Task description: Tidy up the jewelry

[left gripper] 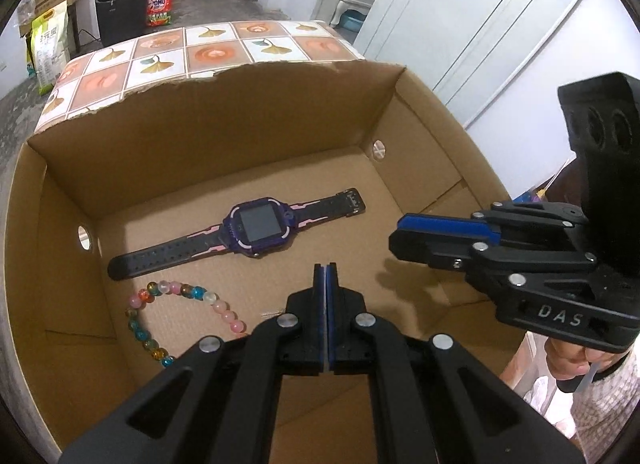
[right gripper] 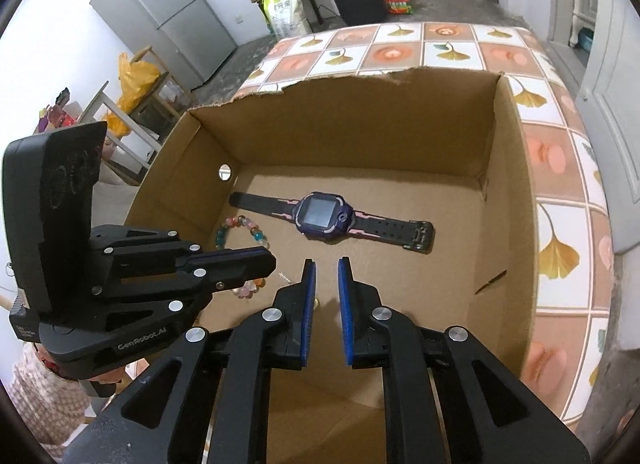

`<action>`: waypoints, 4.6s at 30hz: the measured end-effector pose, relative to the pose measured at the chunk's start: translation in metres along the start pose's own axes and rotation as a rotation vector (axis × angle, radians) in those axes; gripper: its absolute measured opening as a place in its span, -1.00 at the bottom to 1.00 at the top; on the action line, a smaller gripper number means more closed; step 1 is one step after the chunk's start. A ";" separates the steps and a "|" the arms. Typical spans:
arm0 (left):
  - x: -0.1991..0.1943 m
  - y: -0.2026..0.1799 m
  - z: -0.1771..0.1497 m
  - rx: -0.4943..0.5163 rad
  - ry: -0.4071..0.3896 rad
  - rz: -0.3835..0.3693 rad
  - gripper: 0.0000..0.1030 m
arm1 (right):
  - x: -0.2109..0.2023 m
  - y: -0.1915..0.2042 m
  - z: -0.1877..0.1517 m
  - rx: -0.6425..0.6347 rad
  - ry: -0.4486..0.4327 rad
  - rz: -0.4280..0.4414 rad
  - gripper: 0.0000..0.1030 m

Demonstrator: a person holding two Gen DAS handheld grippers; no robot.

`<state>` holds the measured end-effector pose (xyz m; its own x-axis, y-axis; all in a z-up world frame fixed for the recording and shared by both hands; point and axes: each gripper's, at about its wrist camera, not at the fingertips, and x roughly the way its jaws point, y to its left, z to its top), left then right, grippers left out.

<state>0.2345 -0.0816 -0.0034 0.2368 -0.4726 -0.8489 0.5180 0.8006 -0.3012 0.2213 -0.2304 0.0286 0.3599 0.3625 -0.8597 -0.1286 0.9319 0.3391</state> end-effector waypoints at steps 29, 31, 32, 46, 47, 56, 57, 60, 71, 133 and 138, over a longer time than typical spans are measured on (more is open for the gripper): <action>-0.146 -0.019 -0.140 0.054 -0.457 0.026 -0.53 | -0.117 0.049 -0.119 -0.149 -0.327 0.049 -0.23; -0.138 -0.015 -0.155 0.047 -0.433 0.030 -0.52 | -0.108 0.050 -0.131 -0.139 -0.306 0.045 -0.23; -0.132 -0.016 -0.161 0.050 -0.415 0.035 -0.52 | -0.101 0.048 -0.137 -0.124 -0.289 0.050 -0.23; -0.056 -0.026 -0.201 0.083 -0.245 0.166 -0.52 | -0.022 0.052 -0.169 -0.052 -0.132 -0.059 -0.23; -0.053 -0.026 -0.201 0.083 -0.239 0.171 -0.52 | -0.018 0.054 -0.167 -0.065 -0.128 -0.069 -0.23; -0.044 -0.024 -0.207 0.086 -0.232 0.197 -0.52 | 0.010 0.064 -0.157 -0.217 -0.078 -0.124 -0.50; -0.043 -0.025 -0.208 0.091 -0.232 0.201 -0.52 | 0.013 0.065 -0.155 -0.232 -0.069 -0.124 -0.54; -0.041 -0.028 -0.210 0.105 -0.238 0.203 -0.52 | 0.021 0.066 -0.153 -0.266 -0.051 -0.149 -0.64; -0.037 -0.030 -0.212 0.130 -0.238 0.189 -0.52 | 0.025 0.060 -0.150 -0.294 -0.006 -0.165 -0.93; -0.032 -0.046 -0.215 0.175 -0.242 0.199 -0.52 | -0.008 0.033 -0.168 -0.079 -0.098 -0.125 -0.58; -0.025 -0.044 -0.211 0.171 -0.225 0.202 -0.52 | -0.008 0.034 -0.170 -0.089 -0.101 -0.141 -0.38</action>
<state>0.0323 -0.0273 -0.0604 0.5144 -0.3955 -0.7609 0.5678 0.8220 -0.0435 0.0575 -0.1996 -0.0182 0.4703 0.2295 -0.8522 -0.1499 0.9723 0.1791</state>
